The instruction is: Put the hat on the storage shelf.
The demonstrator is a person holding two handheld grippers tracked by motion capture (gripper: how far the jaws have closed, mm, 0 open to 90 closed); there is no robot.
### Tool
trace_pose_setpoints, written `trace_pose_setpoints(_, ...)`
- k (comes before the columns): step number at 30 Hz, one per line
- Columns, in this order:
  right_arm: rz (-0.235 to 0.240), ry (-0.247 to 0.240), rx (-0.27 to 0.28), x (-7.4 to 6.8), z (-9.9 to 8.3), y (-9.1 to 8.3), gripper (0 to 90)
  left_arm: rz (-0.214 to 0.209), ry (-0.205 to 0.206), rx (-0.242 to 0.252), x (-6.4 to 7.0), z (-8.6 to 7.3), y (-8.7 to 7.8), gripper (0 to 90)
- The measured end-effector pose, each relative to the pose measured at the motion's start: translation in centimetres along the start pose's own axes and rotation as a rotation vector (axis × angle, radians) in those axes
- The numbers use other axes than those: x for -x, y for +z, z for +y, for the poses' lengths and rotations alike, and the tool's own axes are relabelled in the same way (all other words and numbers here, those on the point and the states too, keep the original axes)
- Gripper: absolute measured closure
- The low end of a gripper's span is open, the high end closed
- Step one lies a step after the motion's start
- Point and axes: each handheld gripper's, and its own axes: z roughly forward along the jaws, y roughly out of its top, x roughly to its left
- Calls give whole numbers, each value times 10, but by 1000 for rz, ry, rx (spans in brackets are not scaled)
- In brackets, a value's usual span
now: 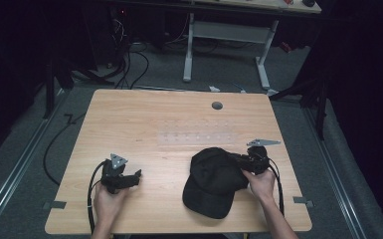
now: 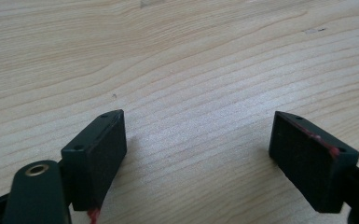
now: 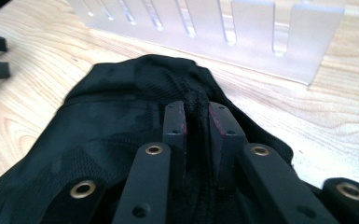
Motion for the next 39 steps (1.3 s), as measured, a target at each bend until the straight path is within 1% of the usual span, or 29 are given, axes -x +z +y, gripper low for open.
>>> trace_pose_setpoints(2,18,-10,21,-1,1,-5,799,1,0,0,0,0,0,192)
trace_pose_setpoints(5,41,-20,38,-3,1,-10,803,4,-1,-1,0,0,0,191)
trace_pose_setpoints(6,41,-20,38,-3,1,-10,803,5,0,0,0,0,0,191)
trace_pose_setpoints(7,55,-35,49,-5,2,-14,806,4,-1,-1,0,0,0,189)
trace_pose_setpoints(8,55,-35,49,-5,2,-14,806,1,-1,-2,0,0,0,189)
trace_pose_setpoints(9,67,-54,66,-7,2,-18,807,-1,2,-5,0,0,0,188)
trace_pose_setpoints(12,78,-61,76,-9,2,-22,807,-5,5,-17,1,0,-1,185)
trace_pose_setpoints(13,84,-76,84,-11,4,-27,808,-12,-6,-26,2,1,-2,172)
trace_pose_setpoints(14,84,-76,84,-11,4,-27,808,-12,-6,-26,2,1,-2,168)
trace_pose_setpoints(15,99,-90,97,-14,7,-31,810,-19,-15,-32,2,1,-2,164)
trace_pose_setpoints(17,103,-108,111,-18,10,-36,810,-42,-42,-47,4,3,-3,158)
trace_pose_setpoints(18,103,-108,111,-18,10,-36,810,-53,-50,-55,5,3,-4,158)
trace_pose_setpoints(19,112,-124,123,-21,12,-41,811,-62,-51,-55,7,4,-5,153)
trace_pose_setpoints(21,116,-131,131,-23,13,-42,811,-85,-51,-52,10,5,-7,153)
trace_pose_setpoints(22,121,-147,143,-26,15,-46,811,-116,-58,-52,14,8,-10,151)
trace_pose_setpoints(23,126,-155,148,-27,16,-47,812,-131,-60,-52,15,9,-12,151)
trace_pose_setpoints(24,132,-162,154,-29,17,-49,812,-131,-60,-52,15,9,-12,150)
trace_pose_setpoints(26,138,-175,165,-32,19,-52,812,-165,-64,-57,20,12,-15,147)
trace_pose_setpoints(27,138,-175,165,-32,19,-52,813,-181,-67,-56,22,13,-16,147)
trace_pose_setpoints(29,145,-197,176,-36,22,-56,814,-214,-74,-59,28,16,-19,147)
trace_pose_setpoints(32,151,-210,181,-39,24,-59,815,-253,-72,-64,36,20,-22,146)
trace_pose_setpoints(34,158,-226,196,-42,27,-63,815,-283,-77,-70,41,23,-24,149)
trace_pose_setpoints(35,157,-232,199,-43,28,-64,815,-304,-76,-77,46,26,-25,149)
trace_pose_setpoints(36,157,-232,199,-43,28,-64,815,-304,-76,-77,46,26,-25,150)
trace_pose_setpoints(37,159,-237,200,-44,30,-66,816,-312,-78,-78,49,27,-26,150)
trace_pose_setpoints(39,158,-248,207,-45,32,-68,816,-330,-70,-81,53,29,-27,149)
